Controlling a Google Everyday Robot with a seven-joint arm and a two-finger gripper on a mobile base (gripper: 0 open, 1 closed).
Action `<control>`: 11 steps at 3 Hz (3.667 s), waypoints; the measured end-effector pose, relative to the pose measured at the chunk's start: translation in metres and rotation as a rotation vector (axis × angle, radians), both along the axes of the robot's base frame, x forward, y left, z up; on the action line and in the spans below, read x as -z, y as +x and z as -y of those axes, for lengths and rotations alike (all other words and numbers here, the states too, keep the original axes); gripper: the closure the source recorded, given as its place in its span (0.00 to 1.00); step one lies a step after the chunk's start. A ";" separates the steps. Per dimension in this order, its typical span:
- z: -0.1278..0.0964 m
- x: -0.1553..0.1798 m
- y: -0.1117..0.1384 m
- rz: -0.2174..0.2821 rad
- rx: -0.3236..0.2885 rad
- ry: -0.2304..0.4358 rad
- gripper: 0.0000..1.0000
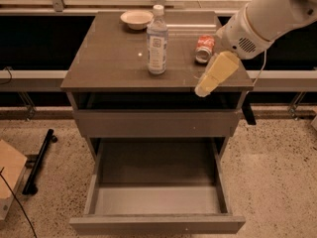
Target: Place blue plastic bottle into middle drawer
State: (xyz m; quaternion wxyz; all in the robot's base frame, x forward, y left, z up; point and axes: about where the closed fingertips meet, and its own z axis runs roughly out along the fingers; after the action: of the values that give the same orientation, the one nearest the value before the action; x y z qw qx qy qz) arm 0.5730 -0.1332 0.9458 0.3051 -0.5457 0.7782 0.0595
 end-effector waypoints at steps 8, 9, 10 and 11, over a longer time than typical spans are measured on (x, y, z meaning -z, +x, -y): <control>-0.105 0.018 0.117 0.120 -0.042 0.384 0.00; -0.110 0.016 0.129 0.122 -0.038 0.412 0.00; -0.114 0.016 0.140 0.122 -0.027 0.437 0.00; -0.118 0.015 0.152 0.121 -0.012 0.475 0.00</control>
Offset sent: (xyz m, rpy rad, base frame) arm 0.0241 0.0245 -0.0041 0.0914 -0.0574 -0.0155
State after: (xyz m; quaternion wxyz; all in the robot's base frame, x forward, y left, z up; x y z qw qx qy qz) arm 0.7248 -0.0148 0.9307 0.4705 -0.4658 0.7195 0.2098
